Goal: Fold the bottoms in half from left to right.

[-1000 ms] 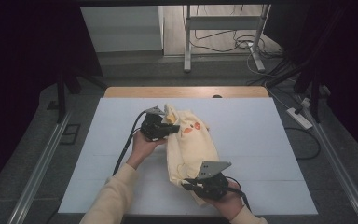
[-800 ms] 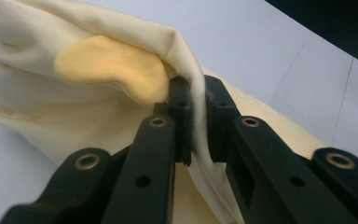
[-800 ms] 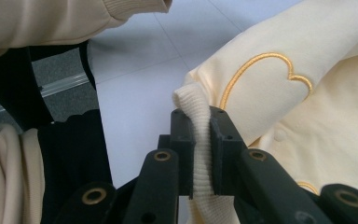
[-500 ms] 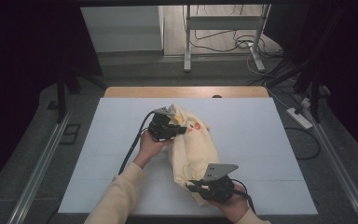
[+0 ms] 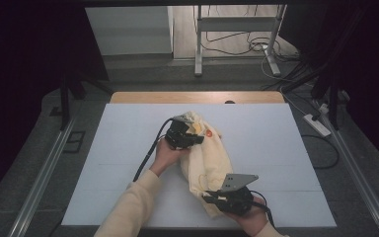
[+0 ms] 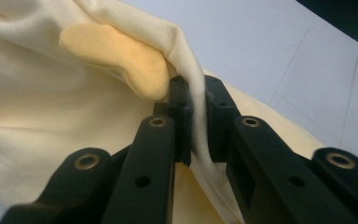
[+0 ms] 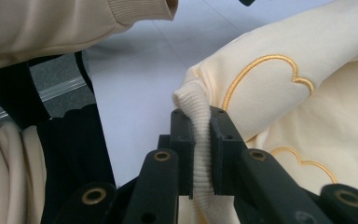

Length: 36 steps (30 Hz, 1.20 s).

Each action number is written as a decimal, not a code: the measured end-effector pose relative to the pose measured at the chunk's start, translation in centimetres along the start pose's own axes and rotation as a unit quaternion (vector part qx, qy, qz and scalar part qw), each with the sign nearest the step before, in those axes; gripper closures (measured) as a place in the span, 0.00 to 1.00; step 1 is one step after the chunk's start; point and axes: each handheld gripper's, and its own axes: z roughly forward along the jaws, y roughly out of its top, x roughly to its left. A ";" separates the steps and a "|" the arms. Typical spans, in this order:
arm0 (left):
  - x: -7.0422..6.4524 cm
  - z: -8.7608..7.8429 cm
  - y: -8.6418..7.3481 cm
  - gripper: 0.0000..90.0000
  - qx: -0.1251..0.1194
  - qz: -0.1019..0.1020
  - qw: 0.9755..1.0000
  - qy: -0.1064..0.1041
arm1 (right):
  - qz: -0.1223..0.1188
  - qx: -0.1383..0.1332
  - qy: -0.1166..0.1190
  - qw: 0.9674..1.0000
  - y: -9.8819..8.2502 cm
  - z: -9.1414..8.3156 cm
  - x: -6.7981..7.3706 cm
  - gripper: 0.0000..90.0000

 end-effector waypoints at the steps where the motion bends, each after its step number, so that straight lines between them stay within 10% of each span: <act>1: 0.0 0.2 0.0 0.92 0.002 0.000 1.000 0.001 | 0.002 -0.001 0.000 1.000 -0.1 -0.1 -0.1 0.90; 36: 0.1 3.4 0.0 0.91 0.021 -0.008 1.000 0.017 | 0.054 0.009 -0.037 0.998 -2.9 -2.1 -2.5 0.89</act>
